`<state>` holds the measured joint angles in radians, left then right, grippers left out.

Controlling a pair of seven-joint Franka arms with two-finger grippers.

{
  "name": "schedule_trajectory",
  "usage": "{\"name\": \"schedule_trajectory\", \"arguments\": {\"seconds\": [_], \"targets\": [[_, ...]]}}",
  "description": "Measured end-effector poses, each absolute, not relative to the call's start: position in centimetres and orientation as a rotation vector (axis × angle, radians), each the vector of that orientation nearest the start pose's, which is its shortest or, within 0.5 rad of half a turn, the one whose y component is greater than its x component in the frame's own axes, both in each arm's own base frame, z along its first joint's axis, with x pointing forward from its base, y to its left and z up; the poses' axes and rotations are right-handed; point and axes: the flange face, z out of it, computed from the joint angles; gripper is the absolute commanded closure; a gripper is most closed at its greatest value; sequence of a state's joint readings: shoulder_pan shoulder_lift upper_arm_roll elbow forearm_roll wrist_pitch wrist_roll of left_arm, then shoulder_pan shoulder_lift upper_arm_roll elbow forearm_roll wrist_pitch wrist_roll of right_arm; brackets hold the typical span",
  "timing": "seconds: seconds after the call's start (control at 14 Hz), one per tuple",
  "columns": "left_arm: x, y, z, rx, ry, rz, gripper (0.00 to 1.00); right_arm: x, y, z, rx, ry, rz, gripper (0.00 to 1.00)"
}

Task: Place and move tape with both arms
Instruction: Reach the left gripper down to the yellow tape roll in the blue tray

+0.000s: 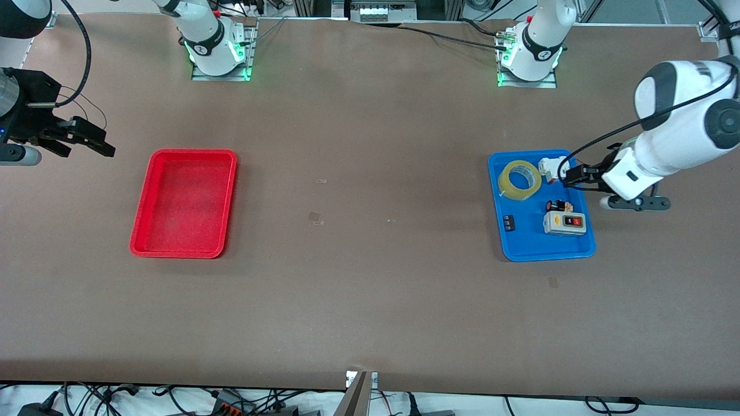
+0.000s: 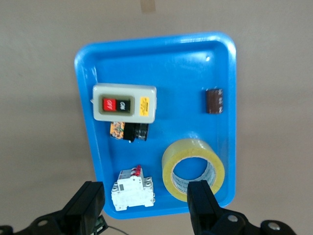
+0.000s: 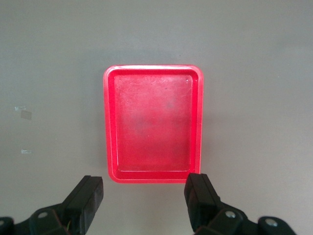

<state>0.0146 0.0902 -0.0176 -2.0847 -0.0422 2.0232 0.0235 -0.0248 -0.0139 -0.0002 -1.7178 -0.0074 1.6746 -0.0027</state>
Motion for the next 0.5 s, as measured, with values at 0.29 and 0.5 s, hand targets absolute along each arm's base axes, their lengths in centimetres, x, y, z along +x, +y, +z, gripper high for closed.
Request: {"name": "schedule_trajectory", "arguments": {"seconds": [0.29, 0.5], "targets": [[51.7, -2.7, 32.2, -3.158, 0.077, 0.367, 0.0, 55.4, -1.4, 57.1, -3.148, 0.033, 0.047, 0.0], [50.6, -3.5, 28.2, -3.142, 0.1, 0.484, 0.0, 55.4, -1.4, 57.1, -3.148, 0.033, 0.05, 0.0]]}}
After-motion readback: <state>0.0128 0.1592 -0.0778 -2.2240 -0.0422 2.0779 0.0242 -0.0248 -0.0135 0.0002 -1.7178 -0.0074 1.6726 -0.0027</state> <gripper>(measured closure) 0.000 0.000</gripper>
